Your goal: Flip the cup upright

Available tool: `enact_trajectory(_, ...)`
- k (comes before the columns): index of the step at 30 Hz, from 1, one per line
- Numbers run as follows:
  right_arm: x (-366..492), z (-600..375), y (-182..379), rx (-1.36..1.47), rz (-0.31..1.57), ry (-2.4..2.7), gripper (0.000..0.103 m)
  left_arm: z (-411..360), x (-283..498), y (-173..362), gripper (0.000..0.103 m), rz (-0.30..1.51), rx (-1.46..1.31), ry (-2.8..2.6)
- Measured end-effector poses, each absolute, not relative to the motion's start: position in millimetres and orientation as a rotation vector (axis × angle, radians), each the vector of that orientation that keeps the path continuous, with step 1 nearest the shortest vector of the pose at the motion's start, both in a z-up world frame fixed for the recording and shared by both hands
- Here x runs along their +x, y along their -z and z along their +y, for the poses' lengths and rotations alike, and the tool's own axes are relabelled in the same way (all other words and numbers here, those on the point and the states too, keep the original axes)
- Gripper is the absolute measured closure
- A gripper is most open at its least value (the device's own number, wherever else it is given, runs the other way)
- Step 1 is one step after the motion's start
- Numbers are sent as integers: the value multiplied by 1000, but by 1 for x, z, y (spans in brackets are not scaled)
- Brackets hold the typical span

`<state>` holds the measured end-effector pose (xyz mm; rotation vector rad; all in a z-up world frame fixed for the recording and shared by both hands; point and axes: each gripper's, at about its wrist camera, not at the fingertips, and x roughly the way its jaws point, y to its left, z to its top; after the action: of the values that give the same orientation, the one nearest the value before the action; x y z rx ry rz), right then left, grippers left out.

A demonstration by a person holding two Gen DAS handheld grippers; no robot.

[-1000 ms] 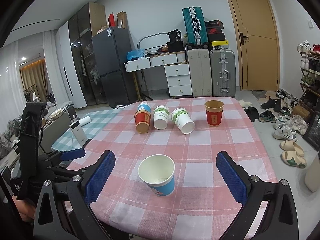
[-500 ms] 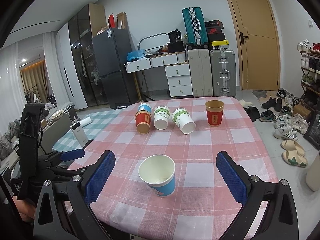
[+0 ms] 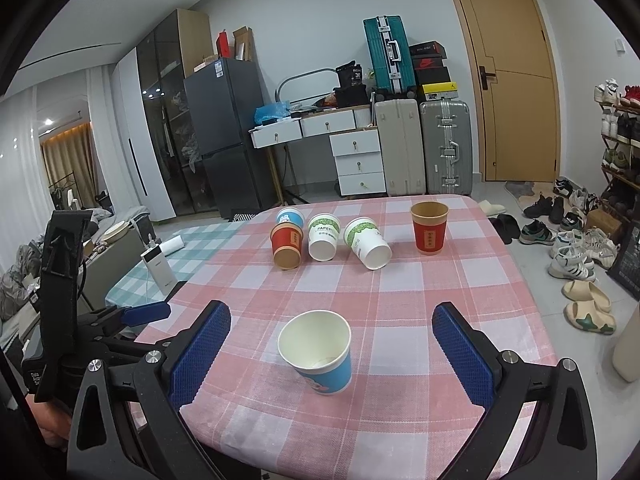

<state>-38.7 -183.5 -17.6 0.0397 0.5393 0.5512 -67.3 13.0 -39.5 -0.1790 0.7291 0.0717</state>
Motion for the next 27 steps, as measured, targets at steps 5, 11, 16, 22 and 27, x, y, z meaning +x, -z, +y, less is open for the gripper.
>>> enact_trajectory(5, -38, -184, 18, 40, 543, -553, 0, 13, -68, 40, 1, 724, -178, -76)
enact_trajectory(11, -37, -184, 18, 39, 541, -554, 0, 12, -69, 40, 1, 718, -175, -73)
enact_trajectory(16, -37, -184, 18, 41, 544, -551, 0, 11, -69, 39, 1, 716, -175, -73)
enact_trajectory(22, -37, -186, 18, 43, 540, -548, 0, 13, -65, 38, 1, 728, -155, -134)
enact_trajectory(27, -34, -186, 21, 50, 555, -548, 0, 15, -65, 37, 1, 723, -174, -135)
